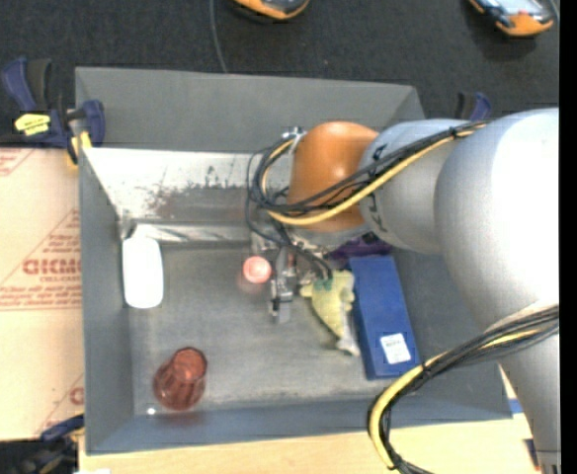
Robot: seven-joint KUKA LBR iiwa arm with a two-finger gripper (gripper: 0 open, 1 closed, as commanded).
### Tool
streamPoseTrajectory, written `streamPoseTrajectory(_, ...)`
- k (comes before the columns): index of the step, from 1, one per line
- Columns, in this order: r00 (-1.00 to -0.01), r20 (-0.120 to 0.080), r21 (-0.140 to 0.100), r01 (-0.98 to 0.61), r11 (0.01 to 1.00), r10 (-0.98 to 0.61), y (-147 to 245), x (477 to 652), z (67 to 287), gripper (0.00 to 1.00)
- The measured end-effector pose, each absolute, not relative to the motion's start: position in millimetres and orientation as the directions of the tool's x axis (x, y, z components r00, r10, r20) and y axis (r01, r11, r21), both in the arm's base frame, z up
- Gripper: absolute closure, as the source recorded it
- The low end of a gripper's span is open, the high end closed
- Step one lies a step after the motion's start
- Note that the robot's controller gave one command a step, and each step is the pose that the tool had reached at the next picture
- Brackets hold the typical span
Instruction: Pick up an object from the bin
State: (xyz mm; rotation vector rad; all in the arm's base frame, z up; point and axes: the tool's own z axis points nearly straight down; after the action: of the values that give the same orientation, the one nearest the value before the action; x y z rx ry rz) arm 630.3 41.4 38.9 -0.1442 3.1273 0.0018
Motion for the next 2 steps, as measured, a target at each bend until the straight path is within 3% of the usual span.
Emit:
streamPoseTrajectory(1,-0.945,-0.008,-0.002,-0.328,0.945,-0.328,48,619.7,101,0.0)
streamPoseTrajectory(2,-0.961,-0.014,-0.002,-0.275,0.961,-0.275,62,615.6,84,0.0)
